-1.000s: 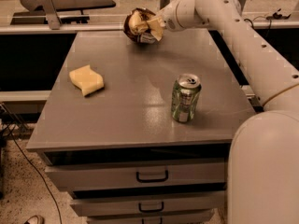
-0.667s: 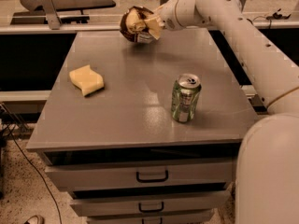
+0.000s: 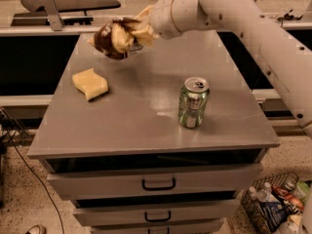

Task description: Move brown chip bag near sponge

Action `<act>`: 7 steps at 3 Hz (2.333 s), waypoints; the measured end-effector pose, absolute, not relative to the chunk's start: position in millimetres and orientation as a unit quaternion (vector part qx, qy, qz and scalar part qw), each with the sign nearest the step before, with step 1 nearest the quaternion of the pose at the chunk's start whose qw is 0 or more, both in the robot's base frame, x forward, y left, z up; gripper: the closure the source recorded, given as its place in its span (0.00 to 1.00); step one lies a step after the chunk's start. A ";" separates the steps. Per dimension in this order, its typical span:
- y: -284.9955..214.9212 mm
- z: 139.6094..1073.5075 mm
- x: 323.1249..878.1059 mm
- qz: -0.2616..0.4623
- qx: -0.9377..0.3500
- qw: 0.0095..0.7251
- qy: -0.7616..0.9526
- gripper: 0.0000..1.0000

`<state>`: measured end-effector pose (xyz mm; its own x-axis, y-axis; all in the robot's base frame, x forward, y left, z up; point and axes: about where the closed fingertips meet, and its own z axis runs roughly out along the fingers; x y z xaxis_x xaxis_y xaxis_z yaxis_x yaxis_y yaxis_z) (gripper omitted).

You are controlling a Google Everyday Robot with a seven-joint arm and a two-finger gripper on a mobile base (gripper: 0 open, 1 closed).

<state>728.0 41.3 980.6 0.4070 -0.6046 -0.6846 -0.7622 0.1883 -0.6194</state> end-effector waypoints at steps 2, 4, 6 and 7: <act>55.6 943.3 712.5 0.059 -0.693 0.517 0.499 1.00; 38.2 926.0 726.7 0.044 -0.713 0.500 0.491 0.60; 28.9 925.8 721.4 0.042 -0.724 0.494 0.480 0.13; 24.6 930.8 719.0 0.038 -0.727 0.494 0.476 0.00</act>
Offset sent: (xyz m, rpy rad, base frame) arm -0.0032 0.0009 -0.0562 -0.1748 -0.0520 0.1159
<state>719.0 24.6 930.8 0.5446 -0.6533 -0.5259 -0.7290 -0.0587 -0.6820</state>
